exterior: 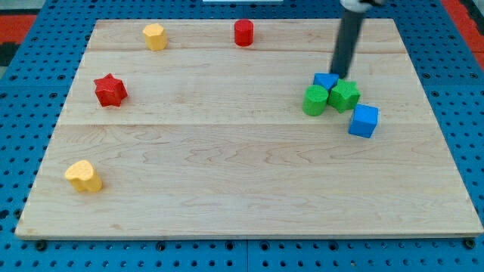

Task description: Move the red circle towards the group of blocks

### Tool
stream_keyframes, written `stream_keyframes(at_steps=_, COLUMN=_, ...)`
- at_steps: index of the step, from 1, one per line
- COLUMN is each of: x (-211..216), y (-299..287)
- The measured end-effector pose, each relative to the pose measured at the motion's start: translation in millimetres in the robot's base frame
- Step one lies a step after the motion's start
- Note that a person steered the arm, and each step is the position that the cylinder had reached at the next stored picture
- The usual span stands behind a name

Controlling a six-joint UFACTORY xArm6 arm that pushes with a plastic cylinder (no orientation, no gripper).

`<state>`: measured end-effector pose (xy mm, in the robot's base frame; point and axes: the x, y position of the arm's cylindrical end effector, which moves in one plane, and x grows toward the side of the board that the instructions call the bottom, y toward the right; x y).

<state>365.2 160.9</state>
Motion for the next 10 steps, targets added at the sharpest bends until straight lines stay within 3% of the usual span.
stream_keyframes(at_steps=2, x=-12.2, y=-5.5)
stream_keyframes(at_steps=3, x=-94.2, y=-78.8)
stream_keyframes(at_steps=4, x=-158.8, y=-91.8)
stream_keyframes(at_steps=5, x=-171.9, y=-131.8)
stream_keyframes(at_steps=6, x=-116.3, y=-183.7)
stream_keyframes(at_steps=8, x=-120.4, y=-249.2)
stream_keyframes(at_steps=9, x=-71.1, y=-245.5)
stream_keyframes(at_steps=10, x=-29.6, y=-179.9)
